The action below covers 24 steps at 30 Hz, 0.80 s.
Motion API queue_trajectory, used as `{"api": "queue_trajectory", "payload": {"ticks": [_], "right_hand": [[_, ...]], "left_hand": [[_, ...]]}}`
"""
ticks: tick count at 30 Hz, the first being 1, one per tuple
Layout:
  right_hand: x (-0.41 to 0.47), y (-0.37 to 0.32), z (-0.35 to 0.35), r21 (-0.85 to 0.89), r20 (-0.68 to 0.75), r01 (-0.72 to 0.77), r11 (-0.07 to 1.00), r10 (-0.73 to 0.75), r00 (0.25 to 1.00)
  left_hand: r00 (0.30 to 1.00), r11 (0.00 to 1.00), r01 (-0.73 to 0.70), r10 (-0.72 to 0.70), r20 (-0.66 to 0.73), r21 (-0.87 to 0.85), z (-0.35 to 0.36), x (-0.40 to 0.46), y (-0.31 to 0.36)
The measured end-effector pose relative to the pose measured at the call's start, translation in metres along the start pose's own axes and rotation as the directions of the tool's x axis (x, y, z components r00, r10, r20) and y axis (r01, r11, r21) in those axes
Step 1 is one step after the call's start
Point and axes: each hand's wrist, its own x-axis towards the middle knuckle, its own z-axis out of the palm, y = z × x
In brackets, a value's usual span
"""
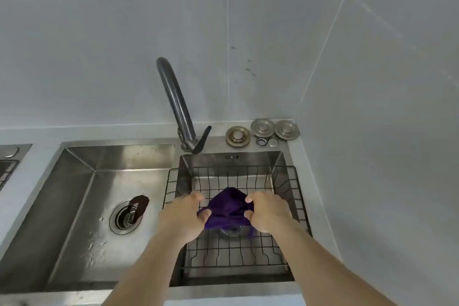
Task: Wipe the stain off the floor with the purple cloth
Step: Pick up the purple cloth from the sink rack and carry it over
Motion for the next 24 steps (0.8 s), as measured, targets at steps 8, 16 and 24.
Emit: {"api": "queue_trajectory", "payload": {"ticks": [8,16,24], "right_hand": [[0.083,0.016,0.025,0.009,0.051,0.037,0.999,-0.037,0.998],[0.104,0.029,0.031,0.138,-0.015,-0.026,0.990,0.029,0.999],[0.076,0.023,-0.007,0.235,-0.125,-0.026,0.972,0.057,0.991]], "left_hand": [[0.970,0.997,0.076,-0.074,0.230,0.001,0.049,0.077,0.005],[0.990,0.992,0.111,-0.105,0.096,-0.059,0.058,0.090,0.001],[0.998,0.992,-0.011,0.004,-0.057,-0.128,0.007,0.072,0.009]]}}
